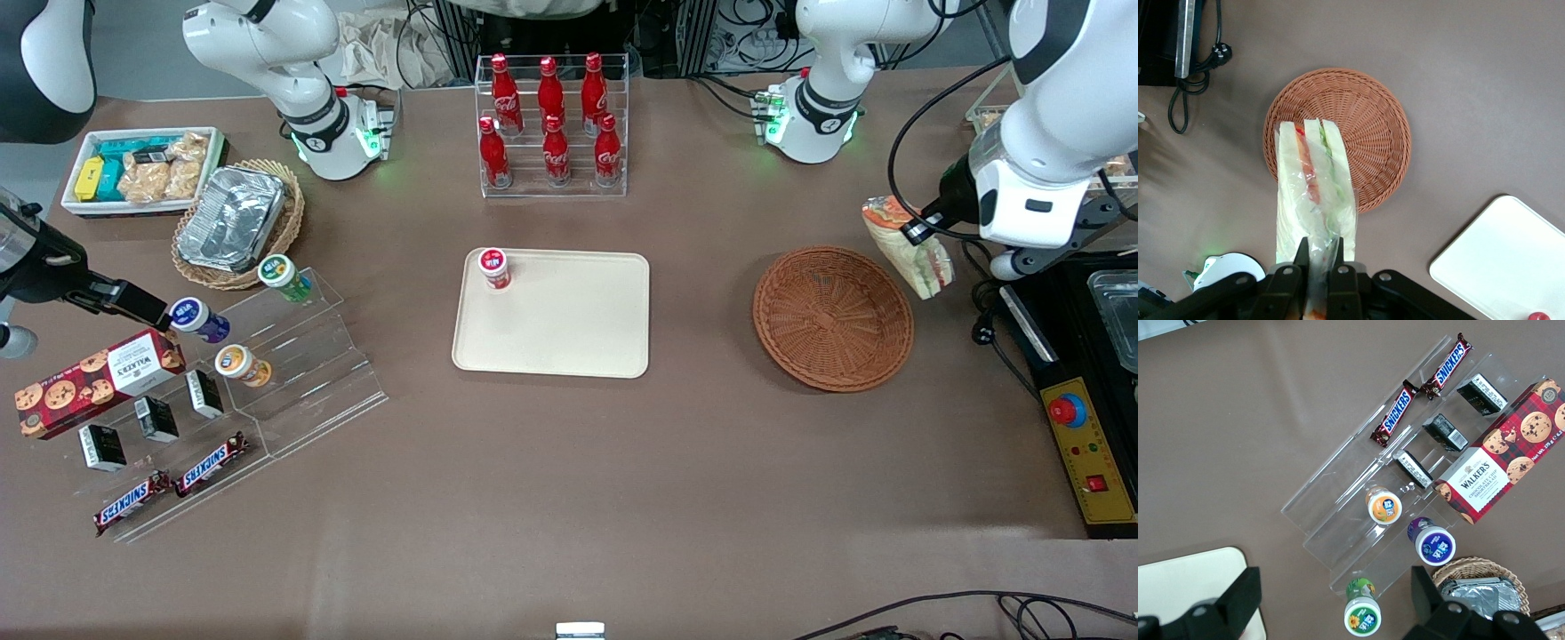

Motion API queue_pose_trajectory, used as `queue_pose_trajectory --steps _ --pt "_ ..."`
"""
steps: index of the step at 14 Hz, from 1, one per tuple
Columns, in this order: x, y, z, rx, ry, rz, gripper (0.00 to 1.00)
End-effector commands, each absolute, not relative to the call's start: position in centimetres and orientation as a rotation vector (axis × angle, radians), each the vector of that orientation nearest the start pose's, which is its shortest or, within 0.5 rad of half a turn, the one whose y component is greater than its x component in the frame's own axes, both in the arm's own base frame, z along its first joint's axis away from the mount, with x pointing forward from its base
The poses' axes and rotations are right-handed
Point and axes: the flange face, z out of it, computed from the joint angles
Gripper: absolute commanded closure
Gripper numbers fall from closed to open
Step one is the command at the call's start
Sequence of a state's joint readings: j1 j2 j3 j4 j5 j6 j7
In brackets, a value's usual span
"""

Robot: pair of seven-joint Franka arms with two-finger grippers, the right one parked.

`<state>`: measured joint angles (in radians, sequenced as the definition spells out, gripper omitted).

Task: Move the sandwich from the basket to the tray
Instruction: 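Lift the held sandwich up out of the basket, then carry the sandwich with the left gripper over the cream tray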

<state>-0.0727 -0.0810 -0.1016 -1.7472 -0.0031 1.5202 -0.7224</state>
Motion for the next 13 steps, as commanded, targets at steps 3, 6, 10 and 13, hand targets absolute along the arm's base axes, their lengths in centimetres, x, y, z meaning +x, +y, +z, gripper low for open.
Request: queue_pose_trajectory --steps 3,6,10,13 --pt "50.4 -14.2 58.1 -2.985 -0.673 0.226 1.00" --pt "48.6 -20.6 57.3 -3.005 -0.432 0.222 1.00" --pt "47.1 -28.4 55.8 -3.055 -0.238 0.201 1.00" --pt "45.5 -33.3 55.7 -3.122 -0.137 0.103 1.00"
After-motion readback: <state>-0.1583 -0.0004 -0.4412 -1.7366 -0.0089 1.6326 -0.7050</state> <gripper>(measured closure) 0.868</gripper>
